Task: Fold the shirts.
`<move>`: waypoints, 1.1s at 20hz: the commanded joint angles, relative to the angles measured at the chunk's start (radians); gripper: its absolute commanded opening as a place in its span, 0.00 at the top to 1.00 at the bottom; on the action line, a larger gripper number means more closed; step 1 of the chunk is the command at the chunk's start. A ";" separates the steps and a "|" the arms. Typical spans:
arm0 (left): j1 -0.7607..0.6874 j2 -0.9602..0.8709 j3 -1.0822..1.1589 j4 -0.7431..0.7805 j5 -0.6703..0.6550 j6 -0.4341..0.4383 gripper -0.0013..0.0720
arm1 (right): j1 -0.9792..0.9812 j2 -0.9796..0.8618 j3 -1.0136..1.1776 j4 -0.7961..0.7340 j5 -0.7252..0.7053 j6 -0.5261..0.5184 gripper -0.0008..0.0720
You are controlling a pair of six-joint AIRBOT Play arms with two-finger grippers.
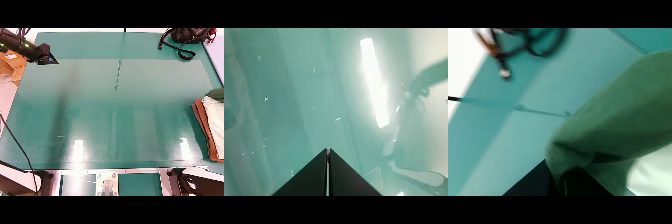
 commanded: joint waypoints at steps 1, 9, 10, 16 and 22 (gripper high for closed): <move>0.000 0.001 0.000 0.000 -0.010 0.000 0.95 | -0.066 0.017 -0.013 -0.328 0.250 0.084 0.97; 0.000 0.001 0.000 0.000 -0.042 0.001 0.95 | -0.066 0.063 -0.295 -0.612 0.322 0.097 0.96; 0.000 0.001 0.000 0.000 -0.050 0.001 0.95 | -0.066 0.066 -0.334 -0.638 0.323 0.097 0.77; 0.000 0.002 0.003 -0.009 -0.031 0.007 0.95 | 0.008 0.050 -0.348 -0.422 0.237 0.139 0.48; -0.001 0.093 -0.027 -0.006 -0.006 -0.028 0.95 | 0.503 0.052 -0.348 -0.264 -0.047 -0.004 0.97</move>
